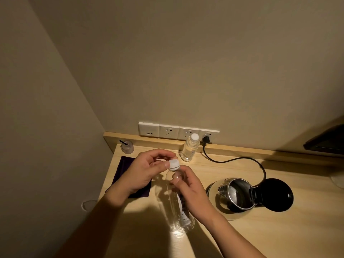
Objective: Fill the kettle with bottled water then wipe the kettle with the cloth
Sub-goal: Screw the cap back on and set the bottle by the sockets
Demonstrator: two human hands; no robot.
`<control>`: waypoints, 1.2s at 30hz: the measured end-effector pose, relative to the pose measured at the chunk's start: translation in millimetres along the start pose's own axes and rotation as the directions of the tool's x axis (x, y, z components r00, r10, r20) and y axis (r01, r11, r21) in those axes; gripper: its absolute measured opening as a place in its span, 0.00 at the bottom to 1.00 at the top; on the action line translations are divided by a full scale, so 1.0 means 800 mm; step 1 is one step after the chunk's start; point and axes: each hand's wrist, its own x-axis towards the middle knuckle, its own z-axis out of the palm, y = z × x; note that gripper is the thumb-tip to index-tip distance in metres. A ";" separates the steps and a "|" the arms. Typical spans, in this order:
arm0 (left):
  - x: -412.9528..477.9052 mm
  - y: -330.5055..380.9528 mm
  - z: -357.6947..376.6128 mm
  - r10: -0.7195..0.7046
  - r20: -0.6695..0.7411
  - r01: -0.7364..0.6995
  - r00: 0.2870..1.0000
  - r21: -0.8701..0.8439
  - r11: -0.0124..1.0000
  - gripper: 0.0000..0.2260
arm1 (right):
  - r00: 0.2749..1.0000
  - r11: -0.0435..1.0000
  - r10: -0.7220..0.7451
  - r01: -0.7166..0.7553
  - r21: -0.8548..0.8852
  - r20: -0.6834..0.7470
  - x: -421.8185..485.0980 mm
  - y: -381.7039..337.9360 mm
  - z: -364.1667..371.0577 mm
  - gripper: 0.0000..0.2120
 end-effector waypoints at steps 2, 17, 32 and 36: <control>0.003 0.013 0.000 0.026 0.016 -0.029 1.000 0.236 0.971 0.18 | 0.999 0.995 -0.035 0.034 -0.097 -0.011 -0.003 -0.005 -0.001 0.15; 0.011 0.047 0.002 -0.005 0.339 -0.203 0.941 0.576 0.792 0.06 | 0.979 0.989 0.064 -0.088 0.119 0.195 0.002 -0.013 -0.011 0.21; 0.032 0.057 0.016 -0.075 0.192 -0.155 0.979 0.926 0.346 0.31 | 0.997 0.998 -0.015 0.021 -0.067 0.080 0.006 -0.023 -0.003 0.21; 0.033 0.057 0.004 -0.015 0.364 -0.328 0.931 0.854 0.404 0.28 | 0.975 0.991 0.035 -0.062 0.118 0.221 0.009 -0.025 -0.004 0.23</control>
